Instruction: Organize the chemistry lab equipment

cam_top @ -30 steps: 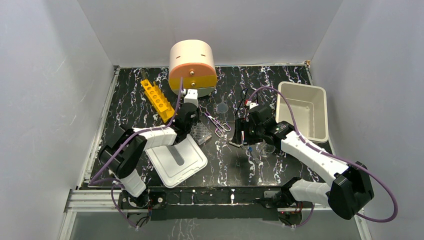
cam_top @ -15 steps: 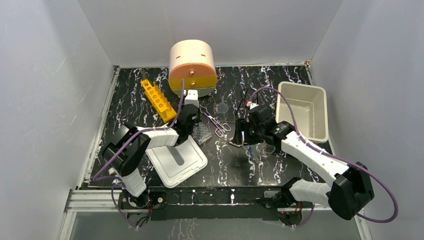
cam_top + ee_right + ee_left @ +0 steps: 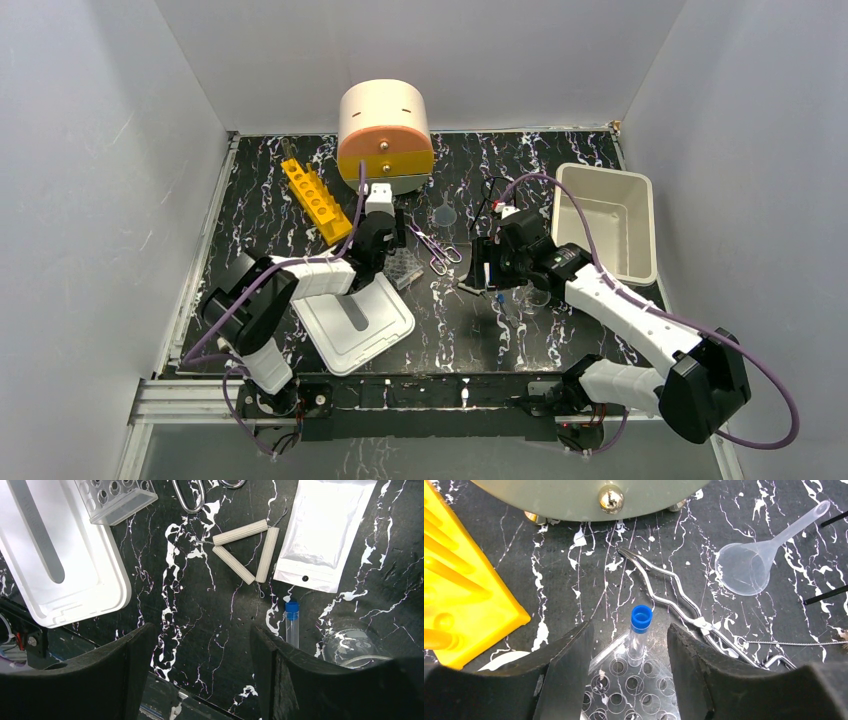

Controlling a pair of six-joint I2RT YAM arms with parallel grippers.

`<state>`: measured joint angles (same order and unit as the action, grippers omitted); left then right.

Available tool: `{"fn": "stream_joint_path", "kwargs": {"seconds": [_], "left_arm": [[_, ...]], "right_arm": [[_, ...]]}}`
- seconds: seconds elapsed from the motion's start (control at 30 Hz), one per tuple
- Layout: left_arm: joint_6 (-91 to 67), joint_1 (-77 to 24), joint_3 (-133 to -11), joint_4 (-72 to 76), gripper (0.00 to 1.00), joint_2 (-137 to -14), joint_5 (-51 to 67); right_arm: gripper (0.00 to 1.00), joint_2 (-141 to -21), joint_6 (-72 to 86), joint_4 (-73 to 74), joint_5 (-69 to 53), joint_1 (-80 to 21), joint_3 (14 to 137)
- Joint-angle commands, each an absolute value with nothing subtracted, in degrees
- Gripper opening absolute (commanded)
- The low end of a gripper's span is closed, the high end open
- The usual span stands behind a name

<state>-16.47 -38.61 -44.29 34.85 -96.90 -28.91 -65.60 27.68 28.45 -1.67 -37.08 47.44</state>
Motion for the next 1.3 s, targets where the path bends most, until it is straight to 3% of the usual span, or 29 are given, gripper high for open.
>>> {"fn": "stream_joint_path", "kwargs": {"seconds": [0.0,0.3,0.47,0.7,0.83,1.03,1.27], "left_arm": [[-18.31,-38.90,-44.97,34.16,0.58,-91.50,-31.97],[-23.02,-38.91,-49.29,24.39,0.86,-85.57,-32.19],[-27.59,-38.70,-53.62,13.45,0.90,-82.94,-30.80],[-34.81,-36.31,-57.03,1.76,0.94,-76.99,-18.66],[-39.11,-34.53,-57.42,-3.29,0.92,-76.80,-15.06],[-41.93,-31.03,-62.91,-8.14,0.70,-83.74,-12.13],[-33.87,-30.59,-64.87,-0.86,0.62,-92.16,-12.51]], "right_arm": [[0.77,-63.48,27.87,27.50,-1.83,-36.75,48.78],[0.78,-62.14,27.77,27.25,-1.31,-36.79,48.45],[0.78,-61.24,27.61,27.85,-0.36,-36.74,48.58],[0.74,-62.96,26.89,32.58,5.44,-36.65,50.32],[0.72,-64.82,26.09,32.81,6.20,-36.65,51.07],[0.71,-67.42,26.37,28.60,4.13,-36.73,50.97],[0.71,-67.43,26.94,25.52,1.50,-36.66,48.92]]}}
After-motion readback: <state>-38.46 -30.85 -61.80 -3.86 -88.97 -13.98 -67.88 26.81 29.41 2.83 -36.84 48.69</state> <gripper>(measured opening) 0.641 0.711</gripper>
